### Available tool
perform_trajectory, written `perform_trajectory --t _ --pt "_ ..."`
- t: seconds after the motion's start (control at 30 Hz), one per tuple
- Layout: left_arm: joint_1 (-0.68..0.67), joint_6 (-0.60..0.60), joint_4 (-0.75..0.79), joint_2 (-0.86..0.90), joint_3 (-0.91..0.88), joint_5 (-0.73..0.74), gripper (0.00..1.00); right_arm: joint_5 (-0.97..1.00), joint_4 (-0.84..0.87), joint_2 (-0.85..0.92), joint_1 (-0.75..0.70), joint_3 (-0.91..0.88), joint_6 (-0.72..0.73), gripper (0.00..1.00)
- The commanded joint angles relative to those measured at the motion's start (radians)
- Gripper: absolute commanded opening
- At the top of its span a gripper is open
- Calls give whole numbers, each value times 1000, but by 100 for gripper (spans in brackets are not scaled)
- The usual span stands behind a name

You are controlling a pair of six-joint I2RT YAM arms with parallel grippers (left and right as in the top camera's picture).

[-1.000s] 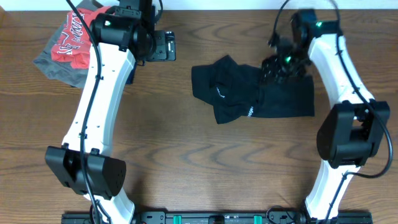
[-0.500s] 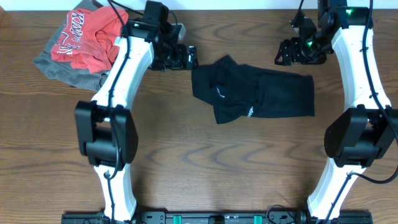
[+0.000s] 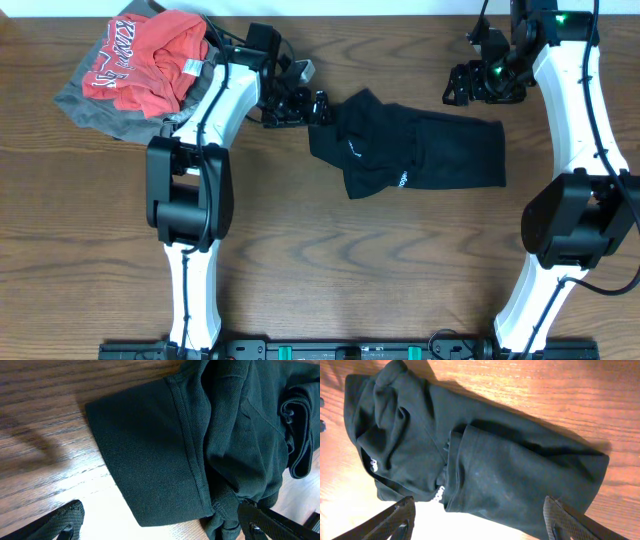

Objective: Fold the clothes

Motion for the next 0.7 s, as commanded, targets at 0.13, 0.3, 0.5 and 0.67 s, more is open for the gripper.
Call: perform_trajectory --t 0.13,0.3,0.5,0.67 --pt "-28 24 5 45 -6 20 99 33 0 -5 -5 15 10 82" --pt "-39 24 22 50 -8 20 99 33 2 -5 -5 15 7 82" --pt "-53 25 33 55 -11 16 99 33 0 -5 -5 15 7 82" --pt "-65 24 51 63 -18 16 99 33 1 -5 -5 15 7 82"
